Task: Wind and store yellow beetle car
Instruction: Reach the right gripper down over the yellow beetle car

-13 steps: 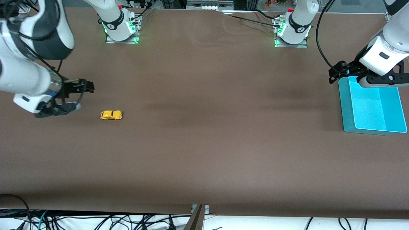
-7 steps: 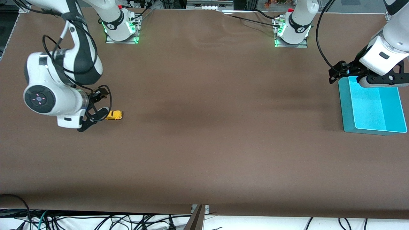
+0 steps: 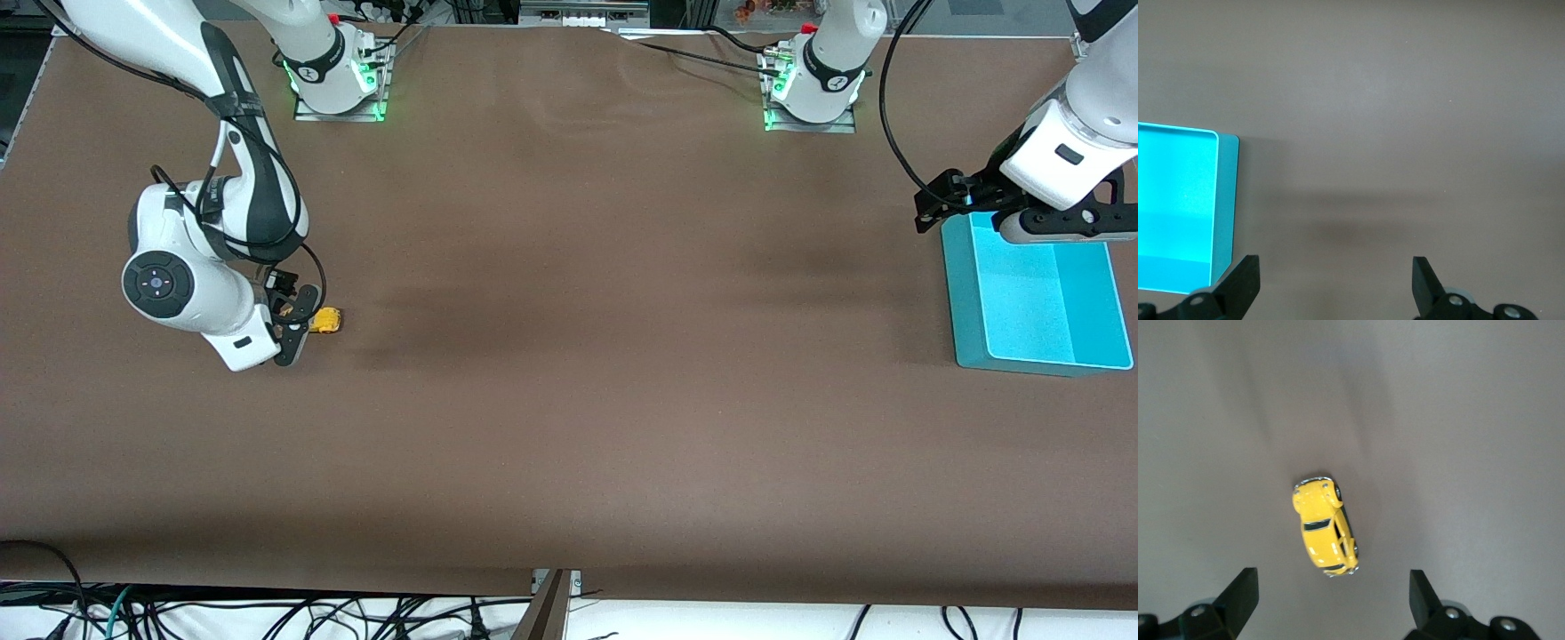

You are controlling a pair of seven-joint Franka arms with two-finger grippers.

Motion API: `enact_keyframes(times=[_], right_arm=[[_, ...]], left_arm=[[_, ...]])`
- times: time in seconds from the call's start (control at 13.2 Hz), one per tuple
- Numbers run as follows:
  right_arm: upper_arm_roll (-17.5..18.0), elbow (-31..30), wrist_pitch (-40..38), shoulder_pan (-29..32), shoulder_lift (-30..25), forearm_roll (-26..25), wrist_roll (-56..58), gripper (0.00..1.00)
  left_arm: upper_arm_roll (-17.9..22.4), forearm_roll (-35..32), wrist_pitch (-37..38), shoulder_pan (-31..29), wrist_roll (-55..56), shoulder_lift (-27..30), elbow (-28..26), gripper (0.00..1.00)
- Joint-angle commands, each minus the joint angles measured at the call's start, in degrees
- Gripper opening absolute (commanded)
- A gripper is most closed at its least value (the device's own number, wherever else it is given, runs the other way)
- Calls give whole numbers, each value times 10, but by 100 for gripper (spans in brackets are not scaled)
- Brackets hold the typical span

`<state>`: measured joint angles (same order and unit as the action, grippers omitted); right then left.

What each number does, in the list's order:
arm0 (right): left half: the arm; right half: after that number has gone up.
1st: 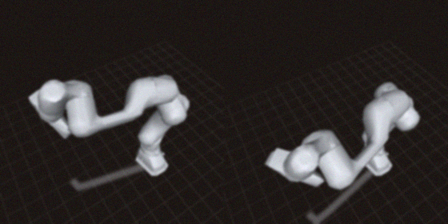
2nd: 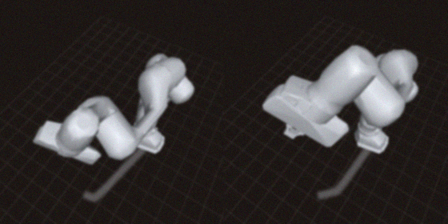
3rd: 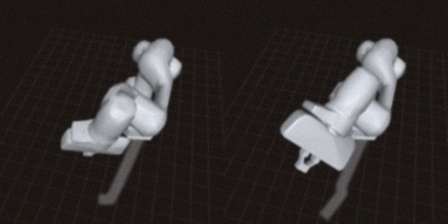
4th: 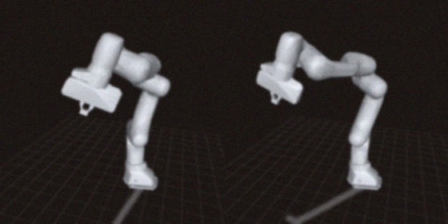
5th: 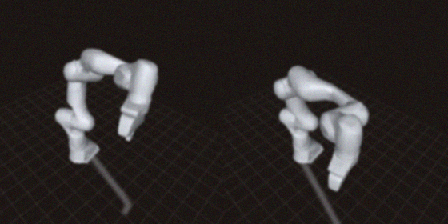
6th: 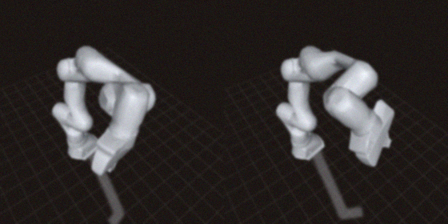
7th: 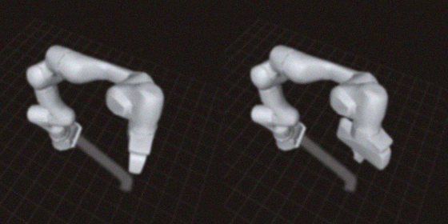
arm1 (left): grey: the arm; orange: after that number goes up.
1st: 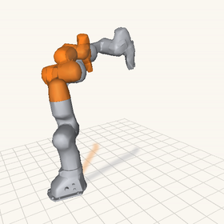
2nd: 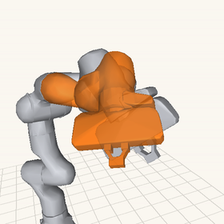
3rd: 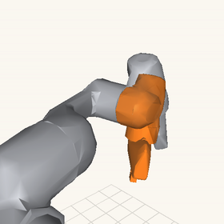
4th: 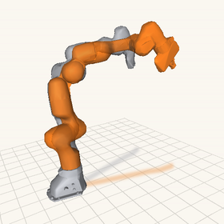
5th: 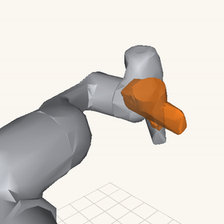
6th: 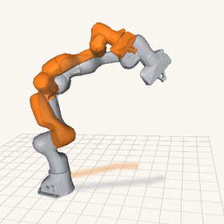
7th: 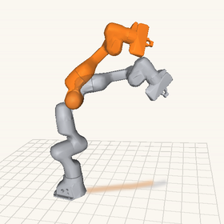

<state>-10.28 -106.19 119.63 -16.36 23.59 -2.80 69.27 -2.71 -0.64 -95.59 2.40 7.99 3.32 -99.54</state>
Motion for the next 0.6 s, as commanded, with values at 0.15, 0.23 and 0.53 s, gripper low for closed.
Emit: enact_keyframes(times=[0.15,0.23,0.53], right_arm=[[2,-115,155,17,-20,2,119,100],[2,-134,189,20,-17,2,139,100],[2,-200,287,24,-18,3,169,100]], left_arm=[[2,5,15,3,1,-6,16,100],[2,5,15,3,1,-6,16,100],[2,5,15,3,1,-6,16,100]])
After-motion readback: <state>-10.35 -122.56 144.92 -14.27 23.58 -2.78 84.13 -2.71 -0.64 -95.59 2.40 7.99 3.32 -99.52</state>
